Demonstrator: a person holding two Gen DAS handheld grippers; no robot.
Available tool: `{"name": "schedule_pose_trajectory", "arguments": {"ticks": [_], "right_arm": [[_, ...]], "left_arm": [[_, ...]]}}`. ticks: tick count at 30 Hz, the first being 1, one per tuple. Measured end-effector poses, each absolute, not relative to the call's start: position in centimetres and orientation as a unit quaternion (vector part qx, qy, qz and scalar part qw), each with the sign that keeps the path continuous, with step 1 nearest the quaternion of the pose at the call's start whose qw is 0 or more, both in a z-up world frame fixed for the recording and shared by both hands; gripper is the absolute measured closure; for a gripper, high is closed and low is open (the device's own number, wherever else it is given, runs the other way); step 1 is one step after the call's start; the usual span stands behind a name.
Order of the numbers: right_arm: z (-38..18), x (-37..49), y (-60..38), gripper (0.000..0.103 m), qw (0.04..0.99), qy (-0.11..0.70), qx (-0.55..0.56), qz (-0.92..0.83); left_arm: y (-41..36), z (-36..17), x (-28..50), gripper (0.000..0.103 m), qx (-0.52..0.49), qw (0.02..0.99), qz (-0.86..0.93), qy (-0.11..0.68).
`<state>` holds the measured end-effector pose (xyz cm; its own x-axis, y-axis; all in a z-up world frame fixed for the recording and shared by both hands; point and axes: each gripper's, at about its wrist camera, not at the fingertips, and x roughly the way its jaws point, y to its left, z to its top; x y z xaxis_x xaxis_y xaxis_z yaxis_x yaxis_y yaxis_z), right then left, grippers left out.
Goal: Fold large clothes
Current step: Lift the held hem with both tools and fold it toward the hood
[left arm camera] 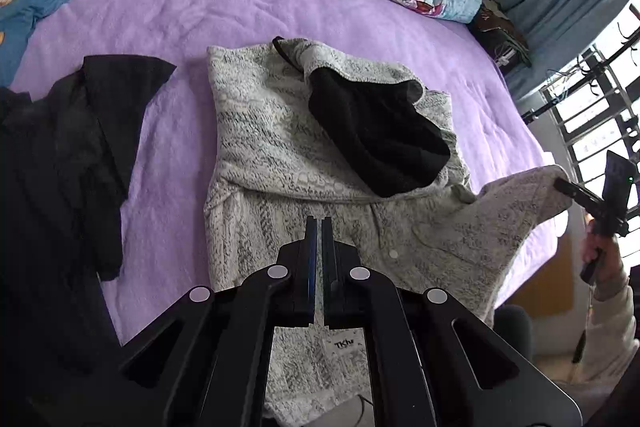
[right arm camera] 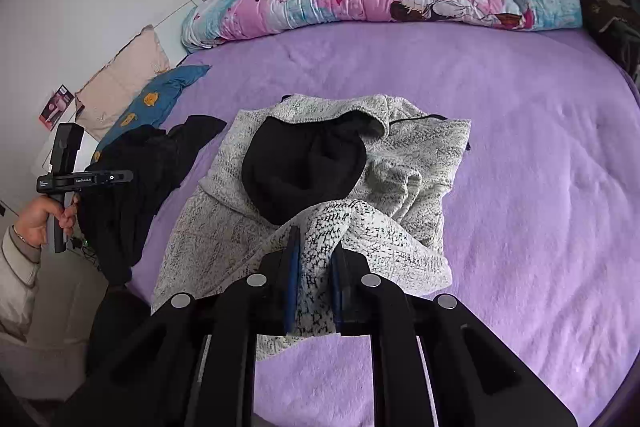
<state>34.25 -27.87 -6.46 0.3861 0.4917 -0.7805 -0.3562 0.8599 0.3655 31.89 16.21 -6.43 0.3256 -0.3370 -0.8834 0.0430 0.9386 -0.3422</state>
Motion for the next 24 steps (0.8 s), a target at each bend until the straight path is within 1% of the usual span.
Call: {"name": "schedule_pose_trajectory", "arguments": {"ticks": [4,5,7,8,10,11,12,16,18,20,22,24], "right_arm": [[-6.8,31.9,-28.6,0.093,0.831,0.492,0.074,0.251],[-7.0,31.5,-28.8,0.093,0.831,0.491,0.08,0.25],[-7.4,30.6,-29.1,0.093,0.833,0.489,0.082,0.245],[-7.6,30.2,-29.1,0.093,0.833,0.489,0.08,0.244],[-8.1,29.5,-29.2,0.093,0.833,0.492,0.078,0.241],[-8.3,29.3,-29.1,0.093,0.833,0.494,0.076,0.239],[-8.5,29.2,-29.2,0.093,0.832,0.496,0.078,0.238],[-8.9,28.5,-29.1,0.093,0.831,0.499,0.073,0.236],[-9.0,28.3,-29.1,0.093,0.83,0.499,0.072,0.237],[-8.9,28.2,-29.2,0.093,0.83,0.499,0.069,0.237],[-8.9,28.1,-29.1,0.093,0.831,0.499,0.068,0.237],[-8.9,28.0,-29.1,0.093,0.831,0.498,0.067,0.237]], "left_arm": [[15.7,-7.2,28.1,0.101,-0.139,0.808,-0.1,0.564],[15.6,-7.6,26.9,0.099,-0.138,0.809,-0.095,0.564],[15.5,-9.0,24.1,0.098,-0.146,0.803,-0.087,0.571],[15.6,-9.9,22.6,0.095,-0.15,0.8,-0.077,0.576],[16.0,-12.0,20.1,0.075,-0.162,0.791,-0.058,0.587],[16.1,-13.1,18.8,0.05,-0.165,0.787,-0.043,0.593],[16.4,-14.2,17.4,0.034,-0.171,0.785,-0.027,0.595],[16.9,-17.8,13.3,0.031,-0.196,0.774,-0.001,0.601],[17.0,-19.4,11.9,0.027,-0.209,0.768,0.004,0.606],[17.0,-20.5,11.2,0.023,-0.219,0.762,0.009,0.609],[17.0,-21.4,10.6,0.023,-0.23,0.759,0.006,0.609],[16.7,-21.8,10.4,0.018,-0.226,0.762,0.003,0.607]]}}
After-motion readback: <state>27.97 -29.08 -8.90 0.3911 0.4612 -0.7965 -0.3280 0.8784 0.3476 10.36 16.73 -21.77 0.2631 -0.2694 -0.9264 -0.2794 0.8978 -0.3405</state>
